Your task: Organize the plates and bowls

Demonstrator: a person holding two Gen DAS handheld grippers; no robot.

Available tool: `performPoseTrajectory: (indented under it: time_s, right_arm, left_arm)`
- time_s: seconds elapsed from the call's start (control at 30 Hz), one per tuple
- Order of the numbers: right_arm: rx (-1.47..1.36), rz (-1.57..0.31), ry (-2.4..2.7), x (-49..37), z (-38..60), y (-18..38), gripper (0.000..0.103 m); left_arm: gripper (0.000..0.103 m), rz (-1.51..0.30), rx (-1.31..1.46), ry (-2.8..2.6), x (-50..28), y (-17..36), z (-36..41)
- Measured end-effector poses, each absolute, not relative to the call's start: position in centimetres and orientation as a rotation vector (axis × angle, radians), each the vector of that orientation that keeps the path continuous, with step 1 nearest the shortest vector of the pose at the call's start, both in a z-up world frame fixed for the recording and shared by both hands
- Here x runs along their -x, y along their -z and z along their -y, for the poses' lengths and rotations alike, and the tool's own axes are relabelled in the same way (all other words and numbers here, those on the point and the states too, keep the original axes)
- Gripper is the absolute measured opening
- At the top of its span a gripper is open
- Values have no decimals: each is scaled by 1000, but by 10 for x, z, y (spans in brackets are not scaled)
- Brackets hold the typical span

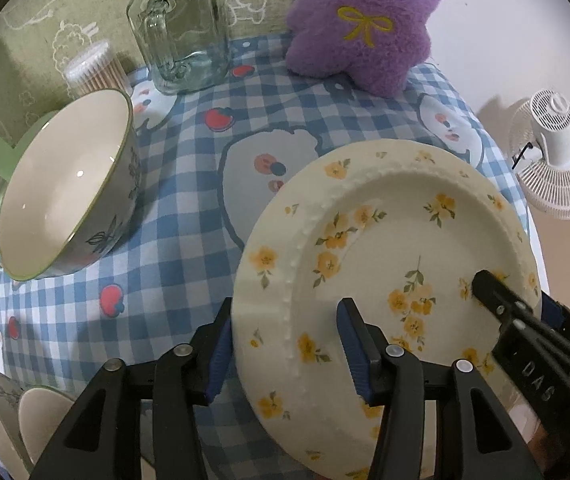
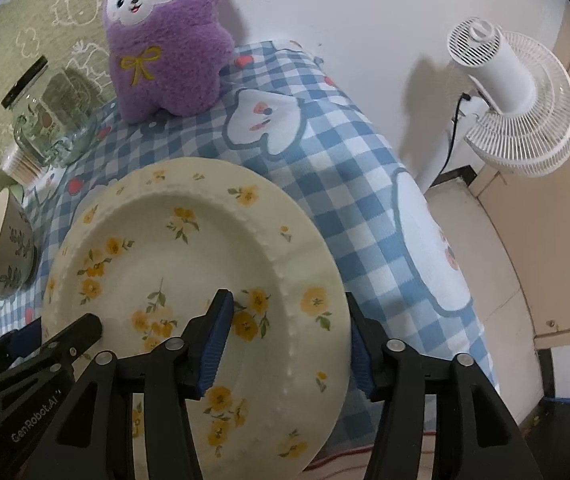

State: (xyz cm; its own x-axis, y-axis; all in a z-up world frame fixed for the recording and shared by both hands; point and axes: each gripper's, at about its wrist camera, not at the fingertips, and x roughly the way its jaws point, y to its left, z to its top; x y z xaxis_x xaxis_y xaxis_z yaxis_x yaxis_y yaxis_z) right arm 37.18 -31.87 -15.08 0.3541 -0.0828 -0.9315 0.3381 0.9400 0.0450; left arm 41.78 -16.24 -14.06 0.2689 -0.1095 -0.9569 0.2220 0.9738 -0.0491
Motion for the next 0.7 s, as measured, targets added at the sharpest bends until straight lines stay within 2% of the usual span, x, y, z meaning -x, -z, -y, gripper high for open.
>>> performPoseTrajectory:
  time_s: [0.13, 0.27, 0.5, 0.7]
  right_arm:
    - [-234, -1189, 260, -376, 318, 153, 63]
    - [-231, -1211, 238, -381, 316, 158, 72]
    - [-299, -1241, 244, -373, 320, 158, 73]
    - [-321, -1226, 277, -368, 320, 157, 64]
  left_arm:
    - [57, -1270, -118, 230, -418, 142, 166]
    - [60, -1274, -107, 240, -422, 144, 168]
    - [64, -1280, -85, 252, -429, 147, 169]
    - [65, -1274, -109, 250, -426, 147, 170]
